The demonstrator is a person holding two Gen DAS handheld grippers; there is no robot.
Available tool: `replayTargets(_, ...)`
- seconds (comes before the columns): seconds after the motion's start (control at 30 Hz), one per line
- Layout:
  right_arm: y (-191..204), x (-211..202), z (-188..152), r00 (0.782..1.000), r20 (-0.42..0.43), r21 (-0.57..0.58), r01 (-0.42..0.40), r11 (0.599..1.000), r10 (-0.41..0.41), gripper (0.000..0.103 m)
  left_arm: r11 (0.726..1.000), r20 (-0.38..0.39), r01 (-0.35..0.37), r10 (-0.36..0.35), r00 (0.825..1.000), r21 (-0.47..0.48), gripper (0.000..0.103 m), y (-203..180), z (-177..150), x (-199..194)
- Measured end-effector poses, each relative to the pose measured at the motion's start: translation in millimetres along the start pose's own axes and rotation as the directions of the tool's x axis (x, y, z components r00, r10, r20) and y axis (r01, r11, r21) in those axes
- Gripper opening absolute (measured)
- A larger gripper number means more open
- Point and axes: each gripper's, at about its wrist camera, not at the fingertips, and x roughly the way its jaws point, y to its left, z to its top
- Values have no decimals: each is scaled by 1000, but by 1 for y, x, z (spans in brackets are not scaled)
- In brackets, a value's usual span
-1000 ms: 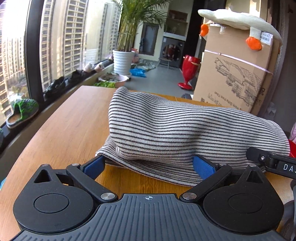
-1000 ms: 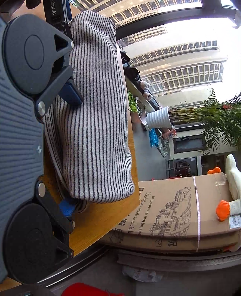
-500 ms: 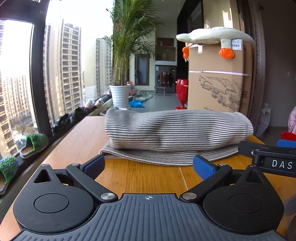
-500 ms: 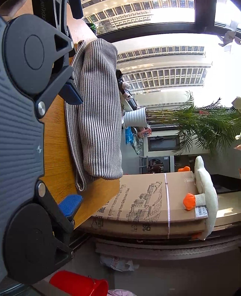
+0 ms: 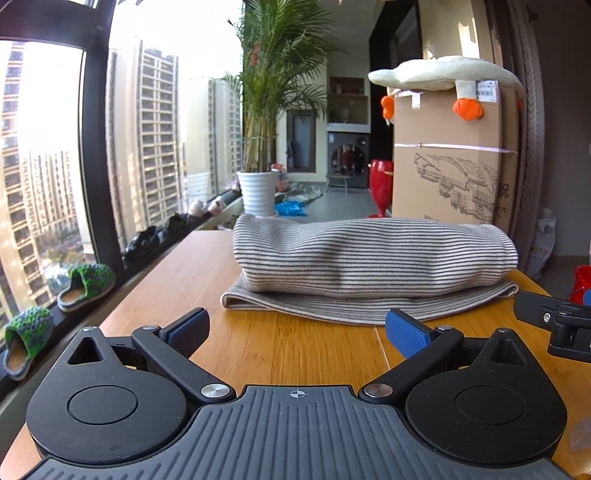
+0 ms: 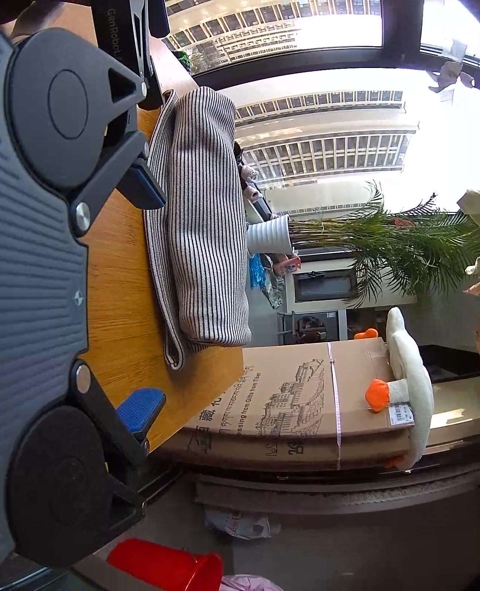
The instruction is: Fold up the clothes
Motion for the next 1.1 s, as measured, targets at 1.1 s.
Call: replayTargets(1.1, 6, -47, -19, 997, -39, 37, -64, 997, 66, 103, 999, -50, 14, -12, 999, 37, 103, 2, -22, -43)
